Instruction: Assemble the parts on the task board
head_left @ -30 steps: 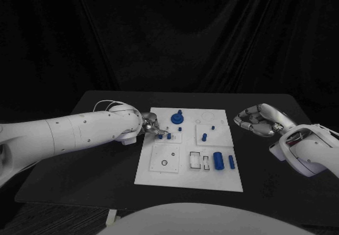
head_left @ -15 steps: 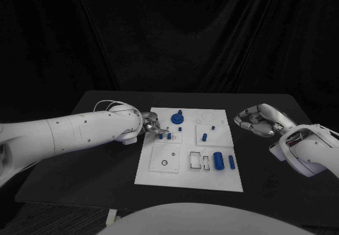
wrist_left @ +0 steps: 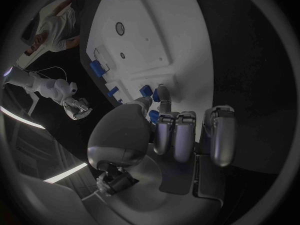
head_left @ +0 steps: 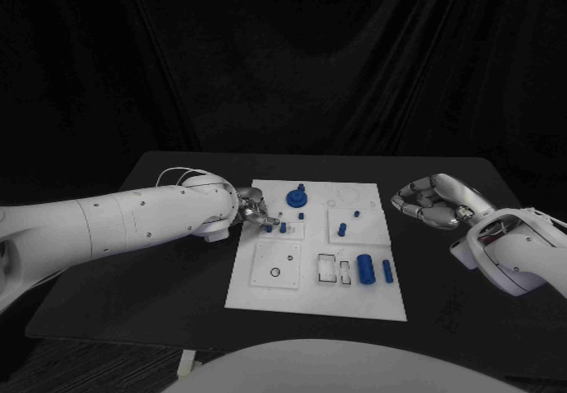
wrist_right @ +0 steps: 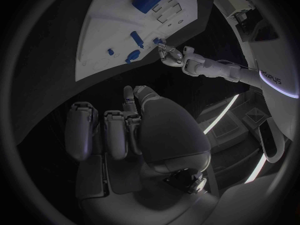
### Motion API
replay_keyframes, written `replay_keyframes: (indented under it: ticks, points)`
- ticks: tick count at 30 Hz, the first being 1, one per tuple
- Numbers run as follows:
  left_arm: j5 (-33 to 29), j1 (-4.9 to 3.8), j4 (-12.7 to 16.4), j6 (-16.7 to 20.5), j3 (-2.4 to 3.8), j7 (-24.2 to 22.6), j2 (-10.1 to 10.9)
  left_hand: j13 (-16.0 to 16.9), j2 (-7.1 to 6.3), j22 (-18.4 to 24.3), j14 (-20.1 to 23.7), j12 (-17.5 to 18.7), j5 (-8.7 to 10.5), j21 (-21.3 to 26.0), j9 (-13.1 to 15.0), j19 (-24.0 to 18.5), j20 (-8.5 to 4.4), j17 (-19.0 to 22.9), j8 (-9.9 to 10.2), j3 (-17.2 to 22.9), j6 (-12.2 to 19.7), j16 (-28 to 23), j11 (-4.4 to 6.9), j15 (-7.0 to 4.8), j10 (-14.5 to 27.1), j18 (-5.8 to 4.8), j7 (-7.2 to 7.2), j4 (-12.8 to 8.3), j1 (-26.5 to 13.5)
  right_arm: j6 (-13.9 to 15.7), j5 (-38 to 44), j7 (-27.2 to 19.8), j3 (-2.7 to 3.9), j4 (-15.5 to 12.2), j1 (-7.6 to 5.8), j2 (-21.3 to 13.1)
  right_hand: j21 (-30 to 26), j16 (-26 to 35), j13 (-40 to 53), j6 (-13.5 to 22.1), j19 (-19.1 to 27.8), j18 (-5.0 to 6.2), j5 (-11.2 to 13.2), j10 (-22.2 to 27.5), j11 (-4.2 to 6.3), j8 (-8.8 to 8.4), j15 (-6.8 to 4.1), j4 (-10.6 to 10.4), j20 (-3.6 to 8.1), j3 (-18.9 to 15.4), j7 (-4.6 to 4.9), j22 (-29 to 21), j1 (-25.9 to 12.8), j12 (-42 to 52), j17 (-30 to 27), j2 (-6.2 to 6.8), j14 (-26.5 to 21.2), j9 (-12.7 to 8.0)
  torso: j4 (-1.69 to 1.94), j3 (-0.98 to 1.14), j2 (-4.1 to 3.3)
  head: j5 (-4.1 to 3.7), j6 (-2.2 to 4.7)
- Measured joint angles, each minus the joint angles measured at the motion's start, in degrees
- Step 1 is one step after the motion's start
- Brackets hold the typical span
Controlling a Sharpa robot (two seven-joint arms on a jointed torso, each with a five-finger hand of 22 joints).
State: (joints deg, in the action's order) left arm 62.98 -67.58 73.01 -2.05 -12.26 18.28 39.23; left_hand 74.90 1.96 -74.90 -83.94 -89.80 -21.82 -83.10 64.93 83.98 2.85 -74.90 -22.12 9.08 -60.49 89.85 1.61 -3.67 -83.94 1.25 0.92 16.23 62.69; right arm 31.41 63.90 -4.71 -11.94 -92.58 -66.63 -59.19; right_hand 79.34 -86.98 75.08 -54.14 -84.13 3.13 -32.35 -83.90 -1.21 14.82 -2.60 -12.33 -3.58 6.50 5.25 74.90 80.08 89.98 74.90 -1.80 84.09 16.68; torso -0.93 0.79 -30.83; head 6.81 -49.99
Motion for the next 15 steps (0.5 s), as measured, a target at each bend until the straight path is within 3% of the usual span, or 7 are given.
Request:
replay_keyframes:
  ticks: [9,15]
  points:
    - [0.0,0.0,-0.01,-0.23,0.0,0.19,0.0,0.0,-1.05,0.0,0.0,0.0,-5.2,0.22,0.15,-0.22,-0.21,0.0,0.33,1.47,0.21,0.0,0.0,0.0,0.0,0.0,0.21,-0.12,1.51,-0.01,0.0,0.02,0.0,0.01,0.01,-0.01,-0.36,0.0,0.01,0.0,0.0,0.0,0.0,0.0,0.0,0.0,0.0,0.23,0.0,0.23,0.0,0.01,0.16,0.0,0.0,0.16,0.0,0.0,0.0,0.0,0.01,-0.01,0.0]
    - [0.0,0.0,-0.01,-0.31,0.0,0.31,0.0,0.0,-1.54,0.0,0.0,0.0,-6.81,0.22,0.25,-0.22,-0.21,0.0,0.33,2.18,0.41,0.0,0.21,0.0,-0.22,0.0,0.01,-0.51,2.53,-0.02,0.0,0.04,0.0,0.0,0.01,-0.02,-0.36,0.0,0.0,0.0,0.0,0.0,0.0,0.0,0.0,0.0,0.0,0.23,0.0,0.23,0.0,0.04,0.22,0.0,0.0,0.22,0.0,0.0,0.01,0.01,0.01,-0.01,0.0]
